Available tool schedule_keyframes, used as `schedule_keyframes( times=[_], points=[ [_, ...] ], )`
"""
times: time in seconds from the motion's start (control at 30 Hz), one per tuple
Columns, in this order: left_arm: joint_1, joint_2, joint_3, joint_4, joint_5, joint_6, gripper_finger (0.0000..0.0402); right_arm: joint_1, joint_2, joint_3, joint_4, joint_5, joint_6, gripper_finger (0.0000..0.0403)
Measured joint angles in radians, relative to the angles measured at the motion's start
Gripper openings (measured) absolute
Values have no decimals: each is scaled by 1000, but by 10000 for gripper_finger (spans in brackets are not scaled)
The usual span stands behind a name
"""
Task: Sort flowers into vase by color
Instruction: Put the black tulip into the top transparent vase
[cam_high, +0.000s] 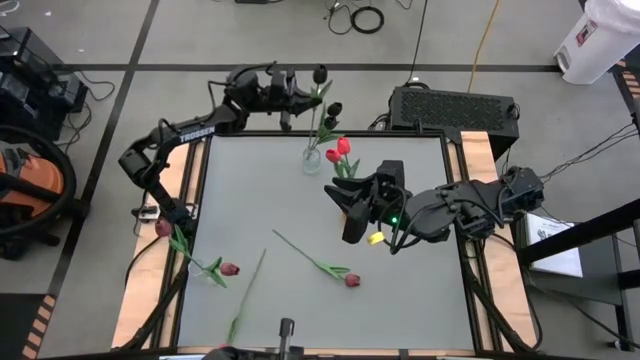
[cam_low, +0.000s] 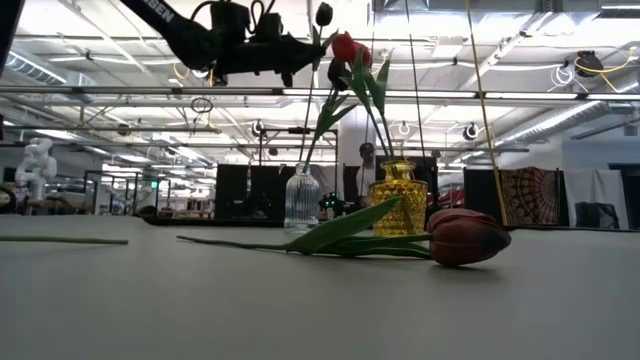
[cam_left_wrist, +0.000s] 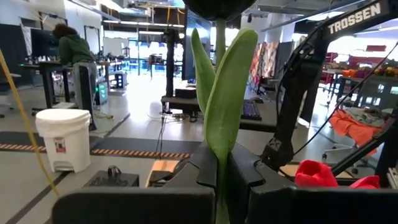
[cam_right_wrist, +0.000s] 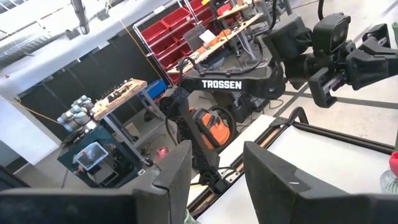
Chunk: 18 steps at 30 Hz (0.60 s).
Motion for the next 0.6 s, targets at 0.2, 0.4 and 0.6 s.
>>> schedule_keyframes(
  times=[0.2, 0.4, 0.6],
  points=[
    [-10, 0, 0, 1, -8, 0, 7, 0, 0, 0, 0, 0, 0, 137],
    [-9, 0, 0, 1, -20, 8, 7, 0, 0, 0, 1, 0, 0, 137],
    [-10, 0, 0, 1, -27, 9, 7, 0, 0, 0, 1, 0, 0, 137]
  ],
)
